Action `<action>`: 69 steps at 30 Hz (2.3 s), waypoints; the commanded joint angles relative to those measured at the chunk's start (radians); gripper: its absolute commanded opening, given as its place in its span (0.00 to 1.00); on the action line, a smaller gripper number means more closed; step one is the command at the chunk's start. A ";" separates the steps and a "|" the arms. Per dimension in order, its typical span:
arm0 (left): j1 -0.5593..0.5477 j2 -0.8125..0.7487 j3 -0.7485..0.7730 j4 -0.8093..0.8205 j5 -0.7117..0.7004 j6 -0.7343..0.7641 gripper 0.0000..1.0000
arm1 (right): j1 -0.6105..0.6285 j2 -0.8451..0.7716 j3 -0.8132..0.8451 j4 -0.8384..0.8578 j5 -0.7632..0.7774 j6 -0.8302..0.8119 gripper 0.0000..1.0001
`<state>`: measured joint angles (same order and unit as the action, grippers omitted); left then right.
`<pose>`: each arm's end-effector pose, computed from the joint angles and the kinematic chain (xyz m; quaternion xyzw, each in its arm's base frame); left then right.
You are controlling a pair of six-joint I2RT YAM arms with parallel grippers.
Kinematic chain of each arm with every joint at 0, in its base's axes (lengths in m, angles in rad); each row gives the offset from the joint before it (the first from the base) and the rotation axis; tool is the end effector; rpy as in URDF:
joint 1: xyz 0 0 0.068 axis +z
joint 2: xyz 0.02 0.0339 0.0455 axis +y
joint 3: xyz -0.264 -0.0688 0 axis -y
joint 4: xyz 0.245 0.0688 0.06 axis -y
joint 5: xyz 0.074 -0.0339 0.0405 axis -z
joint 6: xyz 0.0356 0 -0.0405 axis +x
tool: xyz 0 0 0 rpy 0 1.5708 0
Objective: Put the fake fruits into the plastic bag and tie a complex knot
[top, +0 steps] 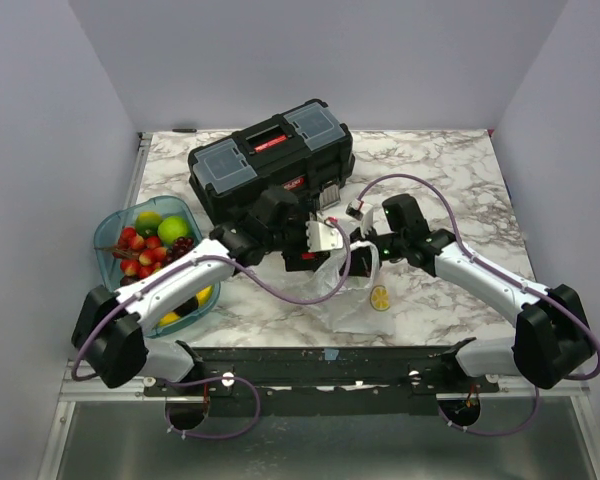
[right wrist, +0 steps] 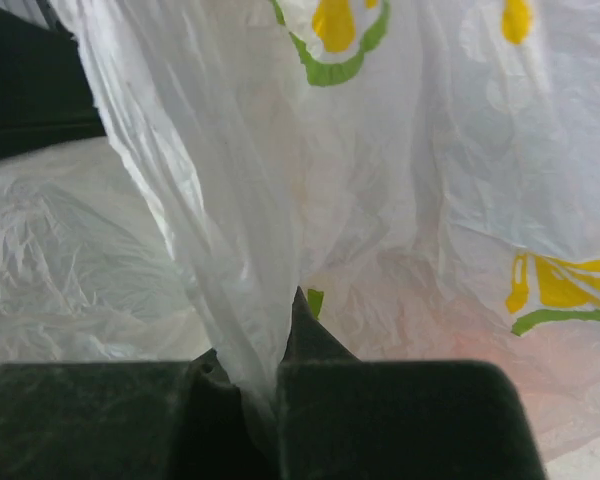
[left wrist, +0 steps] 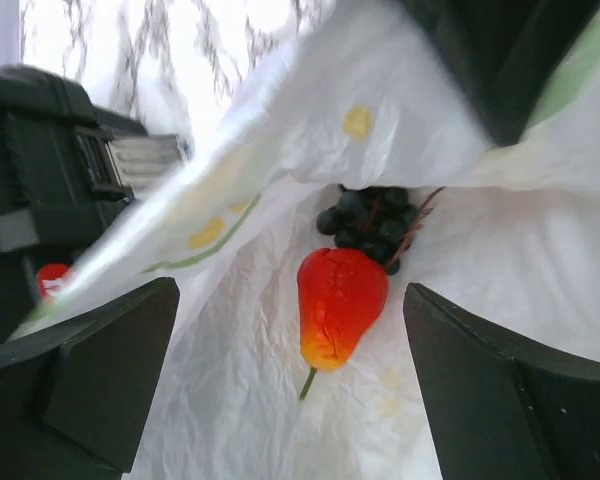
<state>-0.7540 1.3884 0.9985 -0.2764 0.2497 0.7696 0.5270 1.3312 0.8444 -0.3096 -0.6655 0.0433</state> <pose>0.2176 -0.2165 0.2684 0.6554 0.6082 -0.1086 0.4344 0.2252 0.1564 0.2355 -0.3294 0.8202 0.3906 0.2574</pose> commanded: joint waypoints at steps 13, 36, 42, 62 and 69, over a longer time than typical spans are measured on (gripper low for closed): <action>0.455 -0.195 0.598 -0.895 0.472 -0.385 0.92 | -0.013 0.003 -0.011 0.010 -0.008 -0.020 0.01; 1.343 -0.403 -0.077 -0.879 -0.169 0.091 0.98 | -0.013 0.040 -0.004 0.037 -0.080 -0.033 0.01; 1.347 -0.395 -0.178 -0.773 -0.227 0.131 0.98 | -0.014 0.040 0.006 0.026 -0.079 -0.033 0.01; 1.356 -0.378 -0.075 -0.853 -0.071 0.102 0.58 | -0.013 0.041 0.004 0.023 -0.073 -0.033 0.01; 1.352 -0.370 0.090 -0.934 -0.017 0.092 0.47 | -0.013 0.040 0.007 0.023 -0.077 -0.033 0.01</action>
<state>0.5957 1.0294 1.0115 -1.1503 0.1699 0.8669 0.5213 1.3636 0.8440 -0.2893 -0.7200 0.0250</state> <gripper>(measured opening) 0.482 0.007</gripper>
